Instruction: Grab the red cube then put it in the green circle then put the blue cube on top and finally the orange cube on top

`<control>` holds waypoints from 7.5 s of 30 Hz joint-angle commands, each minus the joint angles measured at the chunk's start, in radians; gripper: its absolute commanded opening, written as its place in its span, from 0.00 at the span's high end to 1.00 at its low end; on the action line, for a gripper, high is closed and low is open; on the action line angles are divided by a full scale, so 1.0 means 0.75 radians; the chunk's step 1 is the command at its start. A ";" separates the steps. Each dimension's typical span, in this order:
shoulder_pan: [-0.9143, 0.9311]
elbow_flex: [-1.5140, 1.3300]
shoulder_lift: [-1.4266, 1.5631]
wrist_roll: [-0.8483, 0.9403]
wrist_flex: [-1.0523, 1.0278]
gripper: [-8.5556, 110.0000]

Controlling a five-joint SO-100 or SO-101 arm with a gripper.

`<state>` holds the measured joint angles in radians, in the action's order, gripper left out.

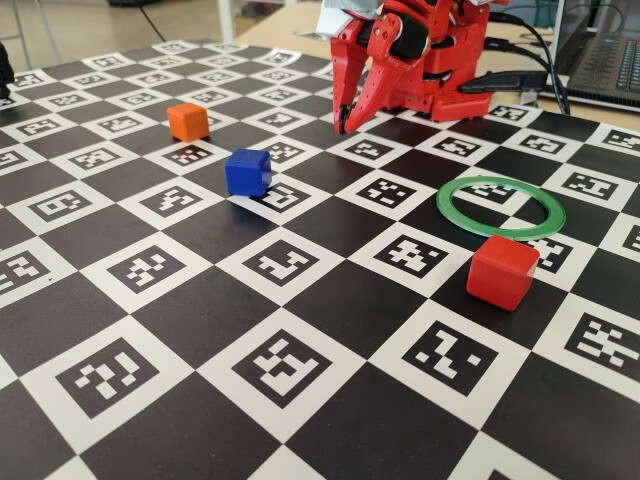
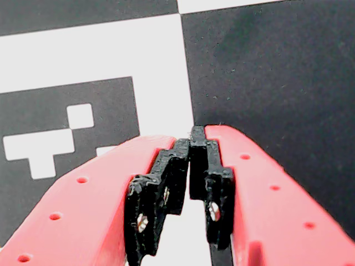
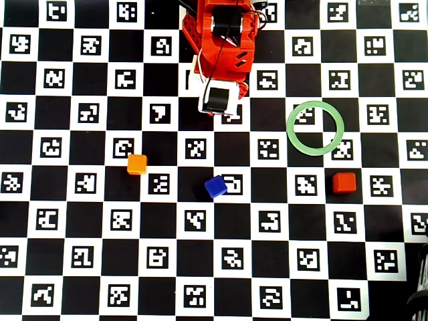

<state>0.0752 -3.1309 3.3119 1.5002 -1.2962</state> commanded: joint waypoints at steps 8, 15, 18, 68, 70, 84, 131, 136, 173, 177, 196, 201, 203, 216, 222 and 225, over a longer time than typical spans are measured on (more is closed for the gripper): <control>-0.012 -0.051 0.061 0.008 -0.098 0.98; -0.014 -0.051 0.061 -0.002 -0.098 0.98; -0.020 -0.051 0.061 -0.016 -0.096 0.98; -0.507 2.442 -1.843 -2.105 -0.652 0.75; -0.538 2.452 -1.861 -2.176 -0.669 0.72; -0.747 2.577 -2.121 -2.737 -0.720 0.60; -1.017 2.688 -2.978 -2.898 -0.104 0.56; -1.027 2.667 -3.025 -2.908 -0.041 0.56; -0.988 2.624 -3.117 -2.782 0.112 0.59; -0.984 2.632 -3.115 -2.778 0.115 0.61; -0.957 2.659 -3.076 -2.681 0.149 0.91; -0.908 2.667 -2.970 -2.667 0.022 0.91; -0.886 2.632 -2.872 -2.638 -0.004 0.91; -0.779 2.260 -2.074 -2.546 -0.319 0.91; -0.783 2.154 -1.910 -2.573 -0.432 0.92; -0.785 2.119 -1.857 -2.583 -0.456 0.92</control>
<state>-0.5154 -1.5463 1.8086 -0.4264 -1.6153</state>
